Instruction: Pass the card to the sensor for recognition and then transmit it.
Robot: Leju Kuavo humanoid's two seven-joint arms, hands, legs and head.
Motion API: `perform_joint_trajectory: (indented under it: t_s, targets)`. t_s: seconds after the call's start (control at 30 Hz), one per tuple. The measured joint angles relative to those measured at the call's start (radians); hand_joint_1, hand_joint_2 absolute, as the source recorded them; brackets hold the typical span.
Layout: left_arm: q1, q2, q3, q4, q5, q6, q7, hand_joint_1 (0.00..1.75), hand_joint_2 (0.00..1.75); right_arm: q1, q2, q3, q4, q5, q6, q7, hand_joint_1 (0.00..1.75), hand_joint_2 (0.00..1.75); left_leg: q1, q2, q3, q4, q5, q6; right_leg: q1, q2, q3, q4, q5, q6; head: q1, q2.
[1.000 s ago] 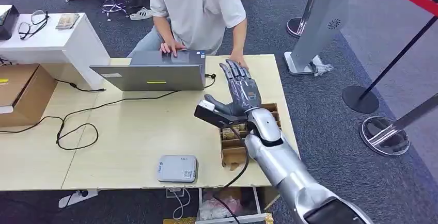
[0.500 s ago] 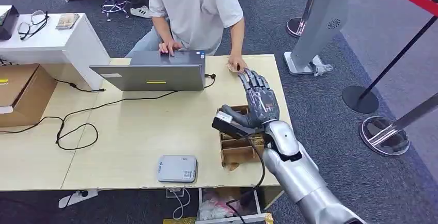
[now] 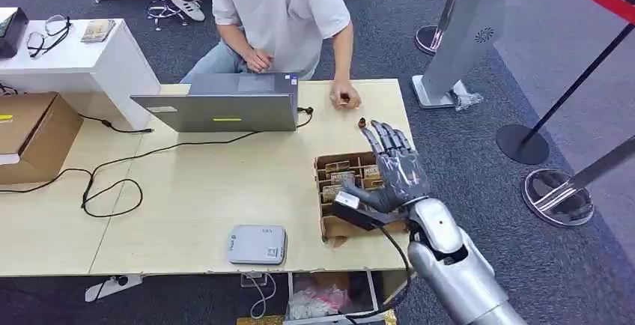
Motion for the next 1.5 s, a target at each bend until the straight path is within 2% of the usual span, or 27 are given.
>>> perform_joint_trajectory:
  t_s: [0.37, 0.67, 0.97, 1.07, 1.27, 1.5]
  targets:
    - [0.002, 0.002, 0.0, 0.0, -0.014, -0.007, -0.001, 0.0, 0.0, 0.104, -0.095, -0.003, -0.065, -0.013, 0.003, 0.021, 0.0, 1.75, 0.0, 0.0, 0.0, 0.0, 0.0, 0.0, 0.0, 0.0, 0.0, 0.0, 0.0, 0.0, 0.0, 0.0]
    - [0.002, 0.003, 0.0, 0.0, -0.021, -0.01, -0.001, 0.0, 0.0, 0.141, -0.119, -0.013, -0.103, -0.013, 0.044, 0.031, 0.0, 1.75, 0.0, 0.0, 0.0, 0.0, 0.0, 0.0, 0.0, 0.0, 0.0, 0.0, 0.0, 0.0, 0.0, 0.0]
    - [0.002, 0.006, 0.0, 0.0, -0.023, -0.001, -0.011, 0.0, 0.0, 0.113, -0.138, -0.016, -0.103, -0.115, 0.185, -0.031, 0.0, 1.75, 0.0, 0.0, 0.0, 0.0, 0.0, 0.0, 0.0, 0.0, 0.0, 0.0, 0.0, 0.0, 0.0, 0.0]
    - [0.002, 0.002, 0.0, 0.0, -0.023, 0.011, -0.019, 0.0, 0.0, 0.088, -0.153, -0.017, -0.103, -0.15, 0.209, -0.054, 0.0, 1.75, 0.0, 0.0, 0.0, 0.0, 0.0, 0.0, 0.0, 0.0, 0.0, 0.0, 0.0, 0.0, 0.0, 0.0]
    - [0.002, -0.003, 0.0, 0.0, -0.025, 0.012, -0.021, 0.0, 0.0, 0.055, -0.178, -0.017, -0.101, -0.178, 0.222, -0.072, 0.0, 1.75, 0.0, 0.0, 0.0, 0.0, 0.0, 0.0, 0.0, 0.0, 0.0, 0.0, 0.0, 0.0, 0.0, 0.0]
    - [0.001, -0.003, 0.0, 0.0, -0.031, 0.012, -0.021, 0.0, 0.0, 0.026, -0.187, -0.013, -0.076, -0.194, 0.217, -0.064, 0.0, 1.75, 0.0, 0.0, 0.0, 0.0, 0.0, 0.0, 0.0, 0.0, 0.0, 0.0, 0.0, 0.0, 0.0, 0.0]
